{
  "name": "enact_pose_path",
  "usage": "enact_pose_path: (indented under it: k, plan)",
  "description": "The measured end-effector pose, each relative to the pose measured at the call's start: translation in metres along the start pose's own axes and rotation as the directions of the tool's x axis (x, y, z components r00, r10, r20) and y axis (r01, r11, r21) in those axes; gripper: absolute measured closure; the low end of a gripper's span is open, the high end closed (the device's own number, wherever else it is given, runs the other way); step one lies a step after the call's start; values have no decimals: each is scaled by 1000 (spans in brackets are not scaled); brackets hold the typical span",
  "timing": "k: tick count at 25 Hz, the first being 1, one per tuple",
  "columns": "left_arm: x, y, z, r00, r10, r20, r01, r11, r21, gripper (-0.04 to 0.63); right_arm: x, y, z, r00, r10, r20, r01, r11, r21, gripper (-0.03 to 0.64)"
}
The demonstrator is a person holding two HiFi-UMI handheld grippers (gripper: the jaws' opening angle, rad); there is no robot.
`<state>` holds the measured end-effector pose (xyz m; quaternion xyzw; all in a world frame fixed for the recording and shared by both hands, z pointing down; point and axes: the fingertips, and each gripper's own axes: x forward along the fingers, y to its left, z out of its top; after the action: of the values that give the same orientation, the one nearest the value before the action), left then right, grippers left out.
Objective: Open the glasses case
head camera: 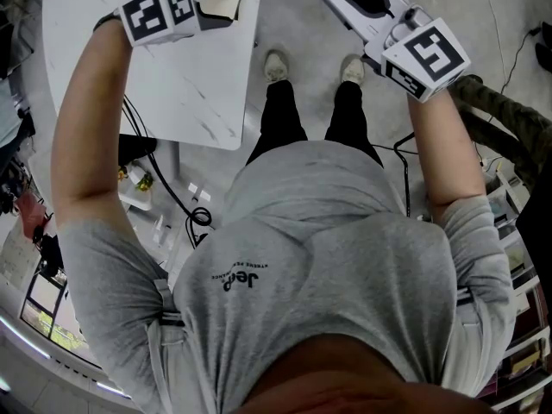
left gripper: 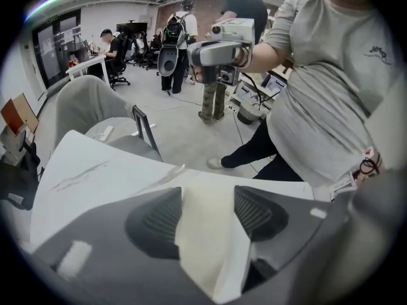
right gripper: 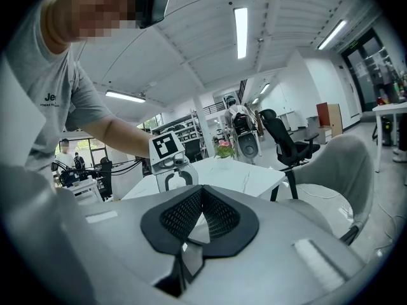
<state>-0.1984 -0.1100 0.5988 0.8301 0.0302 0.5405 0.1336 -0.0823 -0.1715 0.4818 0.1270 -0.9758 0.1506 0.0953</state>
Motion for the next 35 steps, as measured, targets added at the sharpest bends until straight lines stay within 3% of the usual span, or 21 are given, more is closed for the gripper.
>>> enact_pose_path:
  k: [10,17,24,35]
  plan:
    - [-5,4,4,999,39,6,-40,999,24,324,-9,-4,4,1000,-21,11,21,1000,6,614]
    - [-17,10,10,992,122,31,-124,990,66,436,-9,1,6,1000,-19,13,19,1000,0,614]
    - [-19,10,11,971,233,57,-238,967,95,466,-10,-2,15,999,-31,18,31,999,-19,614]
    - [-24,32,14,915,386,121,-392,920,29,503,-15,-13,25,998,-60,15,61,997,-42,614]
